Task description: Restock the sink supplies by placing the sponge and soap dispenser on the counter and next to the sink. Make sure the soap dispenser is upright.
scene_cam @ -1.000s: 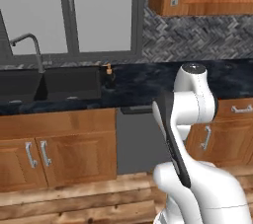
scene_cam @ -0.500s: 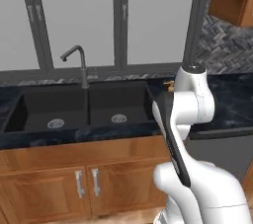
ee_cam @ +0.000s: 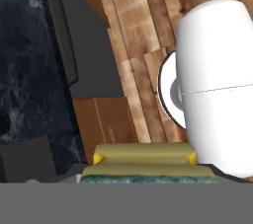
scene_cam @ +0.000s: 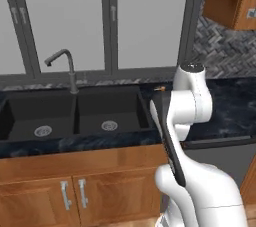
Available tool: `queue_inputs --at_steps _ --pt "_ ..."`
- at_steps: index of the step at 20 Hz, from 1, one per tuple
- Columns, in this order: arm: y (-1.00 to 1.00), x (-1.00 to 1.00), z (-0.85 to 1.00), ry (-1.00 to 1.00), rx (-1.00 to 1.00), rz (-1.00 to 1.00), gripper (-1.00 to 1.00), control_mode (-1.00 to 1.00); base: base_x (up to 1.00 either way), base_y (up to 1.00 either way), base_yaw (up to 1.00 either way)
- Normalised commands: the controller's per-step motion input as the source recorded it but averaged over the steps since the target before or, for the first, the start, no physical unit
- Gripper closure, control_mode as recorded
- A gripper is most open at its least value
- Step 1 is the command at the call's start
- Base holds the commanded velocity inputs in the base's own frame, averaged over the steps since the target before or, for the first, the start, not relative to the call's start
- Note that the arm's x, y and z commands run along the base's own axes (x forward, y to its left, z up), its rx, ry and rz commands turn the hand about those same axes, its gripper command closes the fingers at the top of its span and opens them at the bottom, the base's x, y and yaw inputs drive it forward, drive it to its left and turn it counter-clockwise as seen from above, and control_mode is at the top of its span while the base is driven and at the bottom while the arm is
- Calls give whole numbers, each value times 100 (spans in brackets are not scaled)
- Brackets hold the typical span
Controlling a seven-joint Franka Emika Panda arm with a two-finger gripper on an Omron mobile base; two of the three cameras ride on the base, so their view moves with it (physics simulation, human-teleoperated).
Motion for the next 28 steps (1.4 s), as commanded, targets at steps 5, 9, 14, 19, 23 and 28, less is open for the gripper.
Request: queue_inputs --at_steps 5,9,14,19,23,28 --pt "0 0 0 0 0 0 100 100 33 -62 2" --pt "0 0 0 0 0 0 100 100 49 -5 4" --pt "0 61 -78 9 0 4 100 -100 0 0 0" --pt "-6 62 -74 4 1 9 100 -100 0 0 0" --pt "-27 34 -53 0 3 12 100 -100 0 0 0" --pt "-31 31 -46 0 2 9 100 -100 0 0 0"
